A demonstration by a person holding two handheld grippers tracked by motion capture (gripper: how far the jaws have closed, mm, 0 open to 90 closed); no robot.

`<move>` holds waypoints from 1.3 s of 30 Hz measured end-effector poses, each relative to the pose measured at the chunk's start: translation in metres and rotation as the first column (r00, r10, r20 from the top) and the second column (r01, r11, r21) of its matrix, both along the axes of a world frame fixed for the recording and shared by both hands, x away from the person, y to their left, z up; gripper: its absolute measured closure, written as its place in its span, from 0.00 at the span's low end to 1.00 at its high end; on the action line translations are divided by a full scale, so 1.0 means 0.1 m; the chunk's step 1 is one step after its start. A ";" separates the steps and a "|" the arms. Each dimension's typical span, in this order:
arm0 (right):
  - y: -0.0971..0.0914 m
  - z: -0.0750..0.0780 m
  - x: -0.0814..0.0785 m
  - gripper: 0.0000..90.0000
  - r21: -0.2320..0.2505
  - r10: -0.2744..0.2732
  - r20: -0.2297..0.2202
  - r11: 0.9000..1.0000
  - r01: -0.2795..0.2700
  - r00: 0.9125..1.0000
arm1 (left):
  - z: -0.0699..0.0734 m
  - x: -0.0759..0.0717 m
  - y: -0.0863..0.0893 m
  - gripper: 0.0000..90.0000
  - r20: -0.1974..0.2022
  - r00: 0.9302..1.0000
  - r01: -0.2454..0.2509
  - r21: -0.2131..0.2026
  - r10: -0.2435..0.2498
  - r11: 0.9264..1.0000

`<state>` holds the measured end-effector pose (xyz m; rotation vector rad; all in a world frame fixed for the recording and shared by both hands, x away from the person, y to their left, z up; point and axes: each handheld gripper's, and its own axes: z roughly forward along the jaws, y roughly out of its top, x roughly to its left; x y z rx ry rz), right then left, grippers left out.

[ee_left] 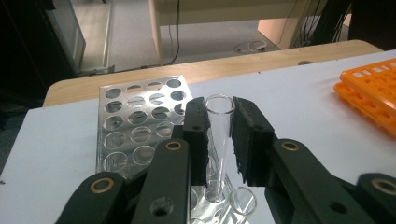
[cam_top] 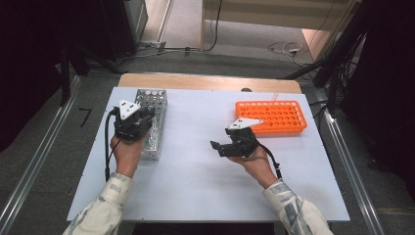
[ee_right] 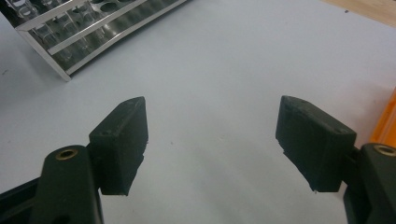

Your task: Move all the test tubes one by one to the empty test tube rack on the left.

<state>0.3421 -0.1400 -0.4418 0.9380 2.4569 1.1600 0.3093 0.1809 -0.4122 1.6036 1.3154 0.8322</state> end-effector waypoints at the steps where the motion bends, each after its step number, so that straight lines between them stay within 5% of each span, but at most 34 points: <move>1: 0.00 0.00 0.00 0.26 -0.001 0.000 0.001 1.000 0.000 1.000 | -0.03 0.00 -0.01 0.84 -0.001 1.000 0.000 0.005 0.000 1.000; 19: 0.01 -0.02 0.00 0.26 -0.019 -0.007 0.013 1.000 0.008 1.000 | -0.17 -0.02 -0.02 0.77 -0.025 1.000 0.001 -0.013 -0.001 1.000; 24: -0.09 0.02 0.04 0.27 -0.009 -0.066 0.040 0.998 0.066 0.997 | -0.12 -0.07 -0.01 0.68 -0.006 1.000 0.017 -0.067 -0.018 0.998; 28: -0.24 0.04 0.13 0.27 -0.040 -0.151 0.083 0.987 0.155 0.985 | -0.06 -0.12 -0.06 0.54 -0.002 0.999 0.047 -0.091 -0.048 0.995; 34: -0.51 0.05 0.28 0.28 -0.025 -0.246 0.085 0.968 0.248 0.966 | -0.02 -0.18 -0.14 0.36 -0.010 0.996 0.084 -0.111 -0.085 0.990; 39: -0.69 0.06 0.37 0.32 -0.033 -0.289 0.103 0.955 0.294 0.952 | 0.00 -0.21 -0.16 0.36 -0.005 0.994 0.105 -0.116 -0.107 0.988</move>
